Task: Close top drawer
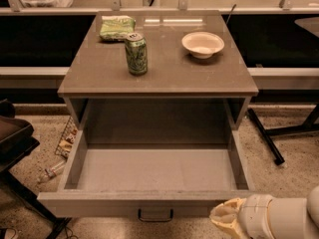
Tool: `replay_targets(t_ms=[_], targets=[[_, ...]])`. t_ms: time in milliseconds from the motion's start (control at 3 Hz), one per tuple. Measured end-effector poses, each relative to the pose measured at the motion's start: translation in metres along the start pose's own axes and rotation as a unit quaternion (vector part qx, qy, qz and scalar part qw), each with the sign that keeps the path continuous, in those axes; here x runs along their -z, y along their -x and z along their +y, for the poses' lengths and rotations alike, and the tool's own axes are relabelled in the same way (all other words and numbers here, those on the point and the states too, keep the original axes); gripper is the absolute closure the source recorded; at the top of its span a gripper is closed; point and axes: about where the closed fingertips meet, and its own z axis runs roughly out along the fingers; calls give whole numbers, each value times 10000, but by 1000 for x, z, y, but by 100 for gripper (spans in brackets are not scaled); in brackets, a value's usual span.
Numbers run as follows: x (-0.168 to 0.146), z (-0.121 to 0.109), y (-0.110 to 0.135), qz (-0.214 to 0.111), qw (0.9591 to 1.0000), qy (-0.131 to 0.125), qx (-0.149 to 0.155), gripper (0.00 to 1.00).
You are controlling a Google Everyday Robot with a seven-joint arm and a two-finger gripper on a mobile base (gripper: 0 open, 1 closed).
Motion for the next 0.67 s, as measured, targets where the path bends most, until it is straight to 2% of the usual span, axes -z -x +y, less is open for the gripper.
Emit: replay_targets(t_ms=[333,667], targets=[[-22,-19,21,-120,9998,25,161,100],[-52,-59,69,-244,9984,10,518,100]])
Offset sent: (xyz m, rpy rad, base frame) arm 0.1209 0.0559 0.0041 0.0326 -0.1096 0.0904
